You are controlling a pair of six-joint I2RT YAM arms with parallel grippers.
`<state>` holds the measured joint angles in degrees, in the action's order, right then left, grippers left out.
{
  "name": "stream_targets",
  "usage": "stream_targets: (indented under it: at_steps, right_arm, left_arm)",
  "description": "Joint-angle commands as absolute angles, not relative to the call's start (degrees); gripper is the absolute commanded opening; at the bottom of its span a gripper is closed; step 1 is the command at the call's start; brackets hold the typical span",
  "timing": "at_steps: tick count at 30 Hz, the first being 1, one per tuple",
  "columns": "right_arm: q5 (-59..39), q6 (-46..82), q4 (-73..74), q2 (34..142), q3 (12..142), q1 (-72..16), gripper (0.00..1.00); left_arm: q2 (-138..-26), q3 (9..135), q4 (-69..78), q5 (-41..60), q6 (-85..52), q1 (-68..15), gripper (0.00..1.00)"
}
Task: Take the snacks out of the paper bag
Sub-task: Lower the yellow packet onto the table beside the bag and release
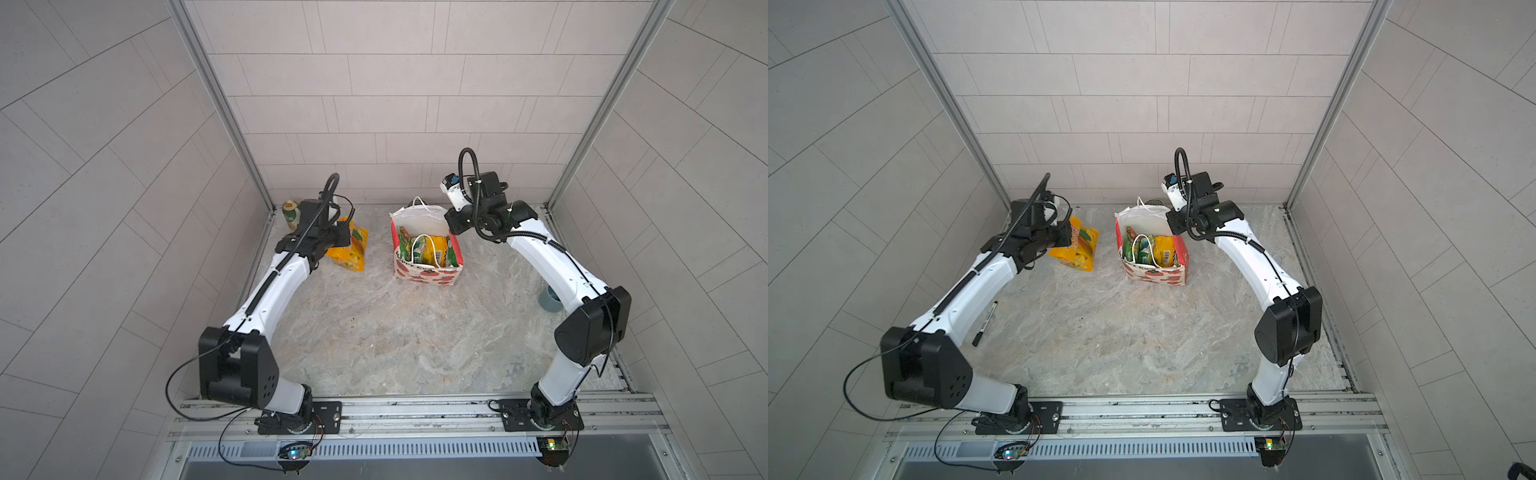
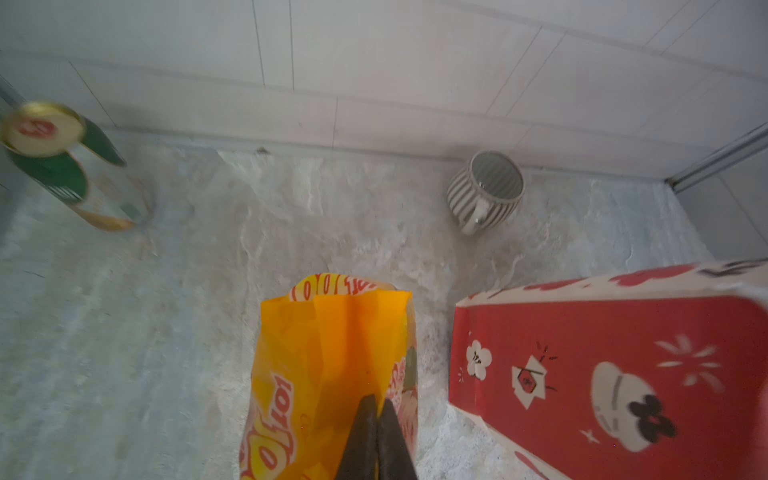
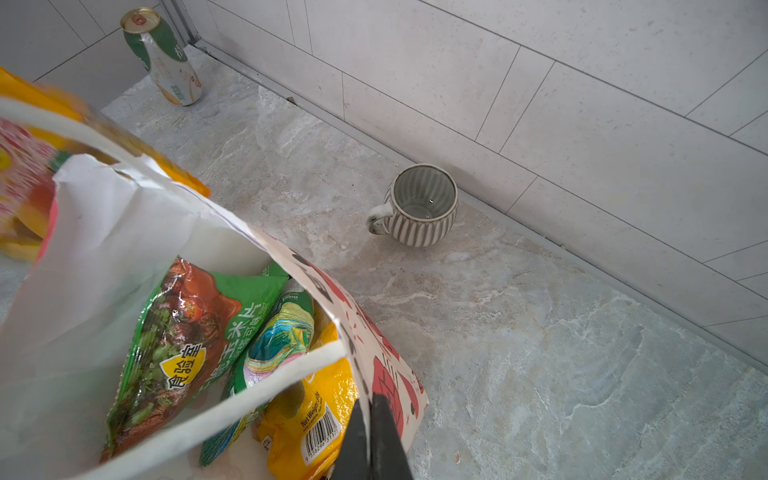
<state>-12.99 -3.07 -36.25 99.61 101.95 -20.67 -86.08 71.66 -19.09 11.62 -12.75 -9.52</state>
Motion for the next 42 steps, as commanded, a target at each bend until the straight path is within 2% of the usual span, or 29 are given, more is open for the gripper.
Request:
stream_targets:
  at_steps: [1, 8, 16, 30, 35, 38, 42]
  right_arm:
    - [-13.84, -2.63, -32.19, 96.33, 102.24, -20.76, 0.0]
    - [-13.97, -2.57, -32.08, 96.43, 102.21, -20.74, 0.0]
    - [-14.07, -2.58, -32.12, 96.99, 102.18, -20.79, 0.0]
    - [-14.26, -2.92, -32.34, 97.1, 102.18, -20.8, 0.0]
    - [-14.27, -2.99, -32.28, 97.37, 102.19, -20.87, 0.0]
    - [-14.39, -2.88, -32.3, 97.5, 102.23, -20.83, 0.0]
    - [-14.34, -2.89, -32.25, 97.52, 102.2, -20.92, 0.0]
  left_arm:
    - [-86.41, 73.58, -7.75, 17.6, -14.75, -9.93, 0.0]
    - [-92.42, 68.67, 3.75, 20.17, -19.65, -10.52, 0.0]
    - [-98.87, 69.27, 6.0, 15.91, -17.17, -9.03, 0.0]
    - [-108.67, 82.65, -17.71, 14.5, 4.35, -2.2, 0.0]
    - [-109.84, 86.37, -27.81, 6.44, 11.79, -0.01, 0.0]
    - [-110.3, 86.7, -29.0, 1.47, 15.77, 1.12, 0.0]
    - [-110.47, 86.31, -28.01, -0.36, 18.28, 3.32, 0.0]
